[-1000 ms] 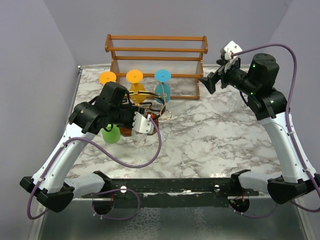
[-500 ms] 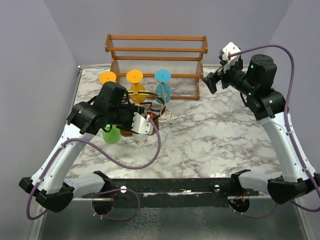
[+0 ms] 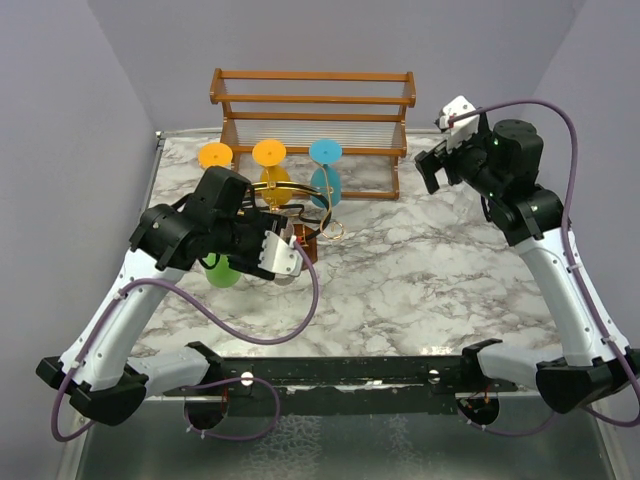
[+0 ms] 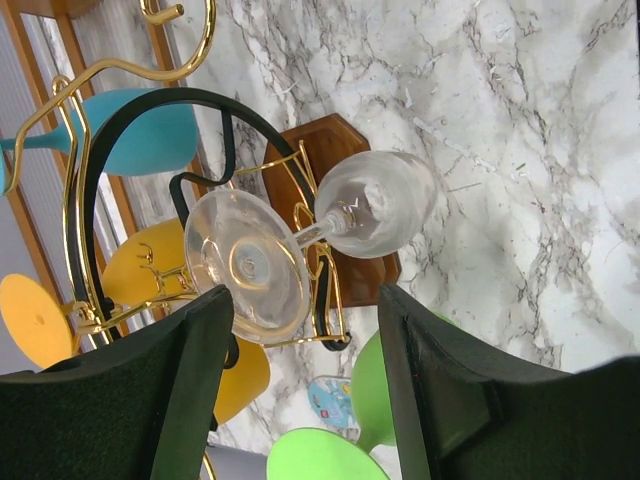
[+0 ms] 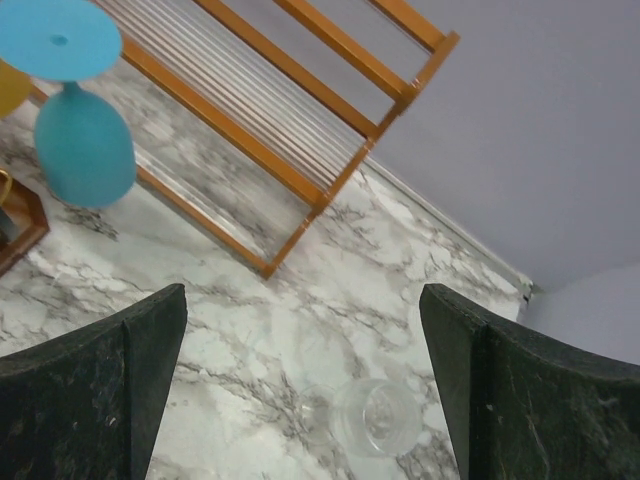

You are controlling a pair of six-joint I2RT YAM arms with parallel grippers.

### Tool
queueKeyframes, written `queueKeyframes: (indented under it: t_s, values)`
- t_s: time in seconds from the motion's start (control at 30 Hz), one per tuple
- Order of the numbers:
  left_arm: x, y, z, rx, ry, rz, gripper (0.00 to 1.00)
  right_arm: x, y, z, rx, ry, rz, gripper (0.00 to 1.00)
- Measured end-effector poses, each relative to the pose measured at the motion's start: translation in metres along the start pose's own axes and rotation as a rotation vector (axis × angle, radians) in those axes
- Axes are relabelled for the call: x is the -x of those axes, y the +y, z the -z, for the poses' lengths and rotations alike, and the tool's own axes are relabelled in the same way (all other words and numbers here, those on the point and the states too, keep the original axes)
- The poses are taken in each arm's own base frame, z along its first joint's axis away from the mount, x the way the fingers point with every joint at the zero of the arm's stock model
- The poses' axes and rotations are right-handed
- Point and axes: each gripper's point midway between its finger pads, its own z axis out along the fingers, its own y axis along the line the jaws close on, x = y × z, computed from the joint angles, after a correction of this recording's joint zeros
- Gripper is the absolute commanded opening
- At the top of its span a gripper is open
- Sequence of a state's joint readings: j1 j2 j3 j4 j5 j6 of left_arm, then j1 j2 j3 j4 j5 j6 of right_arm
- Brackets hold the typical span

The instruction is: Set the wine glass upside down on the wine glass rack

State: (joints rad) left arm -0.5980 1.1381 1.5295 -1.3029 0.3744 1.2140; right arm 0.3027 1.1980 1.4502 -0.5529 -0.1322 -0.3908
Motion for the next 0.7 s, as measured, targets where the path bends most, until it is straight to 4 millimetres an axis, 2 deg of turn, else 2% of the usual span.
queueKeyframes:
  t_s: [0.13, 0.23, 0.4, 0.53, 0.6, 0.7]
  values:
    - [0.009, 0.001, 0.006, 0.018, -0.035, 0.025, 0.67, -0.023, -0.017, 0.006, -0.079, 0.057, -0.009, 1.0]
    - [0.018, 0.01, 0.013, 0.076, -0.073, 0.068, 0.79, -0.048, -0.039, 0.014, -0.162, 0.114, -0.032, 1.0]
    - [0.029, 0.032, 0.025, 0.208, -0.118, 0.161, 0.97, -0.106, -0.087, 0.036, -0.328, 0.232, -0.123, 1.0]
    - [0.027, 0.053, 0.034, 0.33, -0.114, 0.233, 0.99, -0.141, -0.116, 0.056, -0.429, 0.301, -0.197, 0.99]
    - [0.026, 0.062, 0.038, 0.378, -0.109, 0.263, 0.99, -0.146, -0.123, 0.059, -0.451, 0.31, -0.21, 0.96]
    - [0.024, 0.073, 0.042, 0.437, -0.106, 0.295, 0.99, -0.153, -0.124, 0.053, -0.441, 0.332, -0.222, 0.89]
